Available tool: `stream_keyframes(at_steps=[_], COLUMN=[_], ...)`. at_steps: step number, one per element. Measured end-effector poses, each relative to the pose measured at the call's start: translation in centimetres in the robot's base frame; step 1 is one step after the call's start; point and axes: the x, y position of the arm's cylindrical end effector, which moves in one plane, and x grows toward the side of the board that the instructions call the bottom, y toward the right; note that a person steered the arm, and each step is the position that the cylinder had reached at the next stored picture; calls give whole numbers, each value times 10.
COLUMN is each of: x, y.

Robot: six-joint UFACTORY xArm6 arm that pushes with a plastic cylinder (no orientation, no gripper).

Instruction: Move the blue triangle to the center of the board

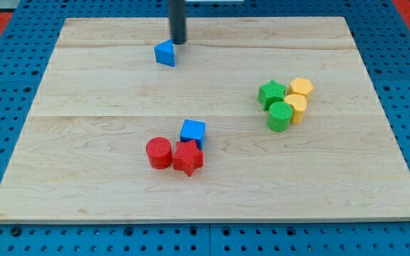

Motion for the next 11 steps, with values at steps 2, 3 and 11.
stream_keyframes(at_steps=[2,3,11], x=[18,40,97], y=[-22,-20,43])
